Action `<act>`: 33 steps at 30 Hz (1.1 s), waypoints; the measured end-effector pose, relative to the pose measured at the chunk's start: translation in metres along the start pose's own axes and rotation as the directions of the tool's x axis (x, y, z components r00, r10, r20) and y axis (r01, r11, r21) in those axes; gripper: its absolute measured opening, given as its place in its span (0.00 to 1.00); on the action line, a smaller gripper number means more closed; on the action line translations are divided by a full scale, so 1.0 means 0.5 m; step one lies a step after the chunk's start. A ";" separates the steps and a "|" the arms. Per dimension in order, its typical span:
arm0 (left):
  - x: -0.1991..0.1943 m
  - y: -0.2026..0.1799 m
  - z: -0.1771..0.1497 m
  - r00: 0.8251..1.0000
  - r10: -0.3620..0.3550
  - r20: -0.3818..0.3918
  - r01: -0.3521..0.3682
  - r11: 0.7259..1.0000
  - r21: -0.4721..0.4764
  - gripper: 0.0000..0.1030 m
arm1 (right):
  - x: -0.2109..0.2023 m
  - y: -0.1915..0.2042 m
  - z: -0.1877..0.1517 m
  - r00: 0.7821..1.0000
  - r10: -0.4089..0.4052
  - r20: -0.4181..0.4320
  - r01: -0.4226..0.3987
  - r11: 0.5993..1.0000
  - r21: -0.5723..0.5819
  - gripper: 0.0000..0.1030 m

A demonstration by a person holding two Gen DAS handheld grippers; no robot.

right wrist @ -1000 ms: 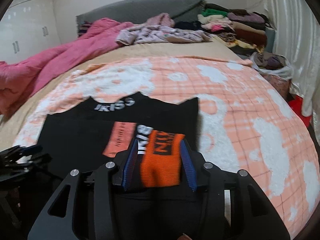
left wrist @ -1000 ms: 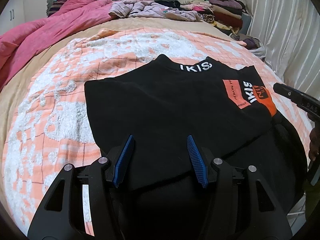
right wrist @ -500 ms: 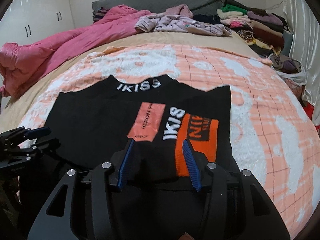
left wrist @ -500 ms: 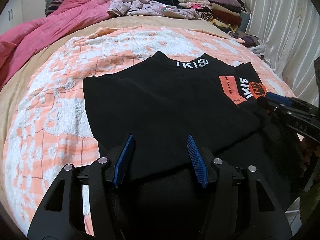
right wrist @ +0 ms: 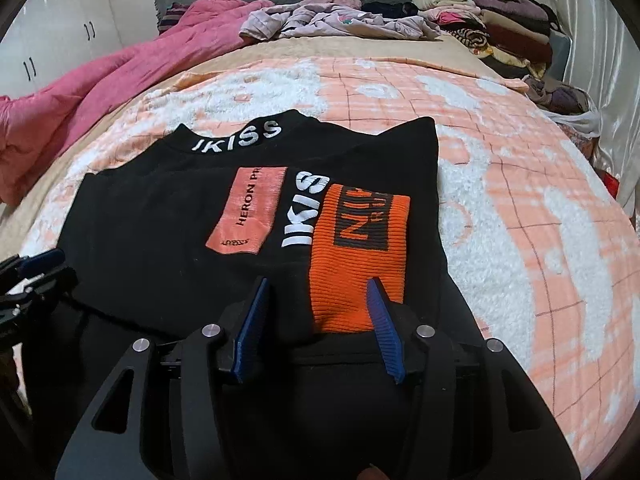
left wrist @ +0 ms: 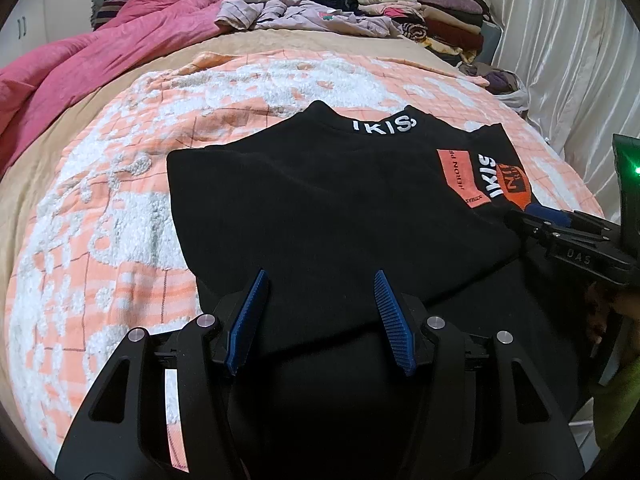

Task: Fold small clothes
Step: 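Open the right tool and withdraw it from the cuff, then move both open tools toward the sweatshirt hem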

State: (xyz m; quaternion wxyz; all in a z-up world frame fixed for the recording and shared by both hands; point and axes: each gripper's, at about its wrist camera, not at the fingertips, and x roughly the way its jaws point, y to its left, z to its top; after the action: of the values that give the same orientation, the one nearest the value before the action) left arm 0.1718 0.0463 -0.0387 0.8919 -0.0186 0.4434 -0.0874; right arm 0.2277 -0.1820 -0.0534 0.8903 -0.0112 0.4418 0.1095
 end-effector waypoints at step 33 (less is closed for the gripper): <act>-0.097 0.066 0.009 0.998 0.013 0.062 -0.006 0.993 -0.116 0.58 | -0.099 -0.021 -0.007 0.995 0.057 0.088 -0.061 0.997 0.046 0.65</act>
State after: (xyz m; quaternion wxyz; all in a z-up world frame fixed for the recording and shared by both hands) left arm 0.1511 0.0868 -0.0015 0.9032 -0.0712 0.4196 -0.0566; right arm 0.1981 -0.2016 -0.0176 0.9050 0.0285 0.4056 0.1253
